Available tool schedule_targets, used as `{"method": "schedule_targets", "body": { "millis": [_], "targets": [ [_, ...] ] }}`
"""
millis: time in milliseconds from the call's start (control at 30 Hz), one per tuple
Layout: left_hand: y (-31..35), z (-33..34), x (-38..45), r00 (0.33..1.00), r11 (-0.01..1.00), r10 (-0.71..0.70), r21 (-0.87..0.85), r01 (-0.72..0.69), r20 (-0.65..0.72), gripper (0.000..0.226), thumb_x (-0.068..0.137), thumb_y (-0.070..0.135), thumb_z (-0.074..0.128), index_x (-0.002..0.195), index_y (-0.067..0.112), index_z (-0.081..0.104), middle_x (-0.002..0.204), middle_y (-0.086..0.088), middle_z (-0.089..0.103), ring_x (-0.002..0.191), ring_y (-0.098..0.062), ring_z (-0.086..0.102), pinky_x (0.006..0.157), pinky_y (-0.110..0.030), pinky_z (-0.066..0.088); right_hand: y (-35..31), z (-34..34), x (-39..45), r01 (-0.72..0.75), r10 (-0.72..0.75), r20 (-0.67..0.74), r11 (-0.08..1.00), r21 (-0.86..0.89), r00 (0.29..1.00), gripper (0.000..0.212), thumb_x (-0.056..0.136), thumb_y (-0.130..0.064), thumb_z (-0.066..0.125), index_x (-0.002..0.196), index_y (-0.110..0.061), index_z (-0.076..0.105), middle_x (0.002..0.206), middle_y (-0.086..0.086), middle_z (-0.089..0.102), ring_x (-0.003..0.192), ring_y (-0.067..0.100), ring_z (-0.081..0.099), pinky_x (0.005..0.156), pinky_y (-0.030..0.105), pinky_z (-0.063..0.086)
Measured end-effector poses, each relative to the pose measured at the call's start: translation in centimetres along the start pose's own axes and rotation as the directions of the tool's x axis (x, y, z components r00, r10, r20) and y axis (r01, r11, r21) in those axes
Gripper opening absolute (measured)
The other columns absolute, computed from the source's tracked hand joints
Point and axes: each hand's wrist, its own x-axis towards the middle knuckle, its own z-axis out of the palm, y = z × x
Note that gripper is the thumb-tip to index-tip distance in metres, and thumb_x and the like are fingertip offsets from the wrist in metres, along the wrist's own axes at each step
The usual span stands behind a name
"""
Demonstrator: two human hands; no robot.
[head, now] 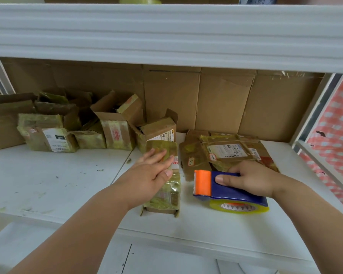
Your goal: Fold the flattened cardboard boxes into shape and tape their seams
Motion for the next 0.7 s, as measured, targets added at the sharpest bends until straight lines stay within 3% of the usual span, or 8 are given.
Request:
{"method": "schedule_targets", "body": {
  "millis": [200, 333, 467, 600, 700],
  "targets": [
    [0.0, 0.3, -0.1, 1.000, 1.000, 0.011, 0.019, -0.010, -0.020, 0.050, 0.103, 0.050, 0.026, 0.152, 0.045, 0.021, 0.161, 0.025, 0.007, 0.148, 0.001, -0.011, 0.119, -0.026, 0.000, -2.7, -1.0, 0.7, -0.080, 0.094, 0.089, 0.985, -0.150, 0.992, 0.058, 0.081, -0.079, 0.047, 0.080, -0.025, 0.067, 0.078, -0.005, 0.066, 0.077, 0.010, 0.063, 0.065, 0.025, 0.042],
    [0.2, 0.4, -0.1, 1.000, 0.999, 0.009, 0.049, -0.008, -0.024, 0.049, 0.103, 0.050, 0.025, 0.152, 0.046, 0.020, 0.161, 0.026, 0.005, 0.148, 0.000, -0.012, 0.116, -0.024, 0.001, -4.1, -1.3, 1.6, -0.118, 0.142, 0.117, 0.974, -0.191, 0.983, 0.058, 0.080, -0.079, 0.052, 0.084, -0.023, 0.067, 0.083, -0.002, 0.065, 0.079, 0.013, 0.062, 0.067, 0.027, 0.043],
    [0.3, 0.4, -0.1, 1.000, 0.997, 0.009, 0.080, -0.007, -0.024, 0.049, 0.104, 0.050, 0.024, 0.153, 0.046, 0.019, 0.162, 0.024, 0.004, 0.148, -0.001, -0.012, 0.116, -0.025, 0.002, -5.2, -1.2, 2.4, -0.160, 0.178, 0.179, 0.981, -0.111, 0.967, 0.045, 0.082, -0.069, 0.061, 0.078, -0.024, 0.058, 0.078, -0.004, 0.059, 0.074, 0.012, 0.057, 0.063, 0.026, 0.037],
    [0.4, 0.4, -0.1, 1.000, 0.996, 0.010, 0.084, -0.008, -0.023, 0.049, 0.104, 0.051, 0.023, 0.152, 0.046, 0.019, 0.162, 0.024, 0.006, 0.148, -0.001, -0.011, 0.116, -0.024, 0.002, -5.3, -1.5, 3.2, -0.236, 0.230, 0.221, 0.972, -0.003, 0.948, 0.049, 0.076, -0.069, 0.070, 0.090, -0.022, 0.064, 0.092, -0.001, 0.068, 0.089, 0.017, 0.065, 0.075, 0.031, 0.045],
    [0.4, 0.3, -0.3, 1.000, 0.998, 0.006, 0.069, -0.004, -0.021, 0.049, 0.103, 0.052, 0.023, 0.151, 0.049, 0.019, 0.161, 0.026, 0.004, 0.147, 0.001, -0.012, 0.117, -0.027, 0.003, -4.7, -0.4, 3.6, -0.251, 0.270, 0.205, 0.961, -0.114, 0.941, 0.057, 0.073, -0.070, 0.071, 0.104, -0.023, 0.063, 0.109, -0.002, 0.065, 0.100, 0.019, 0.060, 0.087, 0.035, 0.045]
  ]
}}
